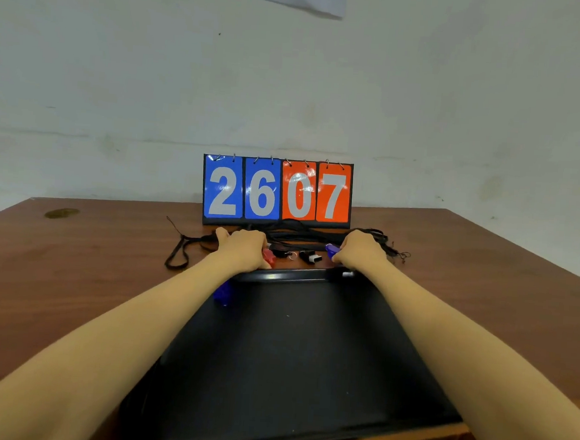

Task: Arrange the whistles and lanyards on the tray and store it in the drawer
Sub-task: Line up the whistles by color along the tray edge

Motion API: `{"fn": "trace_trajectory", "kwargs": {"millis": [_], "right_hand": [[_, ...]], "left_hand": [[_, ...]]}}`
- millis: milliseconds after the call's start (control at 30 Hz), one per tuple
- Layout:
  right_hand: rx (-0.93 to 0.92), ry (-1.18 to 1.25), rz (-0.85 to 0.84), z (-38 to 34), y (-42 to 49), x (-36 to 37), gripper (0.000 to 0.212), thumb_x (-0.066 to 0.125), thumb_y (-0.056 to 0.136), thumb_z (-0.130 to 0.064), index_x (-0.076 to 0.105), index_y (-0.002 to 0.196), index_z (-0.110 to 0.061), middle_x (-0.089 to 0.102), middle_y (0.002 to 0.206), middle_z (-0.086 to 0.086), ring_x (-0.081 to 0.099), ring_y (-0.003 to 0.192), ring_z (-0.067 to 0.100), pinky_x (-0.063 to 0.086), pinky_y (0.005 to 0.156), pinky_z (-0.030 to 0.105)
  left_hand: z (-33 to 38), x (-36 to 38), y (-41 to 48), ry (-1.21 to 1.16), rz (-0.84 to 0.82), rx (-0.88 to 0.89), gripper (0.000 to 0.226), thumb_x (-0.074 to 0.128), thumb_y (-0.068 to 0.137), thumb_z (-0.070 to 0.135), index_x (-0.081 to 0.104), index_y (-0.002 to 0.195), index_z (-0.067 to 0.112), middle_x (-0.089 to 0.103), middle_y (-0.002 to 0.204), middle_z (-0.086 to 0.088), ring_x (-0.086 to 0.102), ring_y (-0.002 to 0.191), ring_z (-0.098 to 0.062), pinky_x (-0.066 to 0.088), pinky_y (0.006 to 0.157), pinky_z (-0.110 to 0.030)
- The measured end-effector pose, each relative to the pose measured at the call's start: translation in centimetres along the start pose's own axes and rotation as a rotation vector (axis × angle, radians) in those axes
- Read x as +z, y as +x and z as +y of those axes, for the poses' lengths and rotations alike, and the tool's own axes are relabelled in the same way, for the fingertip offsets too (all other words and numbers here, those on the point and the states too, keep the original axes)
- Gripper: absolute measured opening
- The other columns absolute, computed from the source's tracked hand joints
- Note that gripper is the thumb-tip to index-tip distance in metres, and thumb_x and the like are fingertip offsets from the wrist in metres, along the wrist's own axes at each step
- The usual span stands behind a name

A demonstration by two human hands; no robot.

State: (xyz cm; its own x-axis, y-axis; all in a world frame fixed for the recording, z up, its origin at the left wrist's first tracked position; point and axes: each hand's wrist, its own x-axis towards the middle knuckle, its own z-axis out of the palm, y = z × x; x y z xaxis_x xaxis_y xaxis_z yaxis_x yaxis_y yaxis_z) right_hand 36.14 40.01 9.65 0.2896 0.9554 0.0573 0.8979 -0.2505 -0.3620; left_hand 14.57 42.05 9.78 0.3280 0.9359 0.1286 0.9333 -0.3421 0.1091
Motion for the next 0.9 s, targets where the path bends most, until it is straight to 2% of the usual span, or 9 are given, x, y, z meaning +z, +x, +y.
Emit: {"fn": "trace_trajectory", "kwargs": {"millis": [167,300,400,567,700,800,900], "right_hand": [[-0.023,0.030,-0.033,0.6,-0.6,-0.7,0.032,0.070,0.079,-0.034,0.062,0.093,-0.007,0.059,0.079,0.005,0.059,0.078,0.020,0.049,0.072,0.030],[-0.026,0.028,-0.034,0.9,-0.8,-0.4,0.034,0.069,0.080,-0.037,0.065,0.095,-0.006,0.061,0.083,0.006,0.061,0.080,0.020,0.051,0.076,0.032],[-0.018,0.029,-0.013,0.9,-0.9,-0.2,0.036,0.068,0.081,-0.038,0.066,0.097,-0.006,0.061,0.083,0.006,0.060,0.079,0.020,0.050,0.076,0.032],[-0.023,0.062,0.165,0.4,-2.3,-0.6,0.039,0.065,0.083,-0.041,0.061,0.107,-0.010,0.065,0.100,0.008,0.063,0.095,0.024,0.050,0.091,0.043],[-0.063,0.097,0.249,0.0,-4.4,-1.4,0.041,0.063,0.084,-0.044,0.058,0.112,-0.014,0.066,0.108,0.007,0.063,0.098,0.022,0.049,0.092,0.043],[-0.128,0.167,0.288,-0.3,-6.4,-2.2,0.041,0.064,0.084,-0.042,0.057,0.114,-0.015,0.066,0.107,0.004,0.062,0.099,0.019,0.049,0.089,0.036],[-0.199,0.284,0.316,-0.9,-8.6,-2.7,0.039,0.067,0.082,-0.038,0.059,0.113,-0.015,0.065,0.098,0.000,0.060,0.091,0.013,0.048,0.081,0.029]], "left_hand": [[0.5,-0.4,0.0,-0.017,-0.116,0.013,0.056,0.054,0.084,0.056,0.048,0.130,0.025,0.056,0.125,-0.001,0.047,0.118,-0.023,0.027,0.103,-0.043],[0.9,-0.4,0.0,-0.044,-0.092,0.008,0.052,0.055,0.085,0.053,0.048,0.128,0.023,0.056,0.124,-0.002,0.047,0.118,-0.023,0.026,0.104,-0.043],[1.3,-0.7,0.0,-0.065,-0.087,0.004,0.044,0.059,0.084,0.044,0.053,0.122,0.023,0.058,0.115,-0.001,0.049,0.111,-0.020,0.027,0.100,-0.041],[2.0,-0.8,-0.2,-0.055,0.014,-0.020,0.024,0.057,0.085,0.028,0.064,0.107,0.020,0.060,0.096,0.001,0.047,0.092,-0.015,0.027,0.096,-0.039],[2.5,-0.5,-1.0,-0.025,0.076,-0.029,0.023,0.057,0.087,0.029,0.062,0.107,0.020,0.063,0.100,0.000,0.053,0.100,-0.018,0.026,0.097,-0.038],[2.8,-0.9,-1.8,-0.132,0.177,-0.013,0.028,0.058,0.086,0.033,0.058,0.112,0.024,0.064,0.106,0.003,0.053,0.104,-0.017,0.026,0.096,-0.037],[2.9,-2.3,-3.4,-0.281,0.268,0.026,0.033,0.058,0.087,0.036,0.053,0.118,0.026,0.064,0.113,0.006,0.053,0.110,-0.016,0.023,0.098,-0.038]]}}
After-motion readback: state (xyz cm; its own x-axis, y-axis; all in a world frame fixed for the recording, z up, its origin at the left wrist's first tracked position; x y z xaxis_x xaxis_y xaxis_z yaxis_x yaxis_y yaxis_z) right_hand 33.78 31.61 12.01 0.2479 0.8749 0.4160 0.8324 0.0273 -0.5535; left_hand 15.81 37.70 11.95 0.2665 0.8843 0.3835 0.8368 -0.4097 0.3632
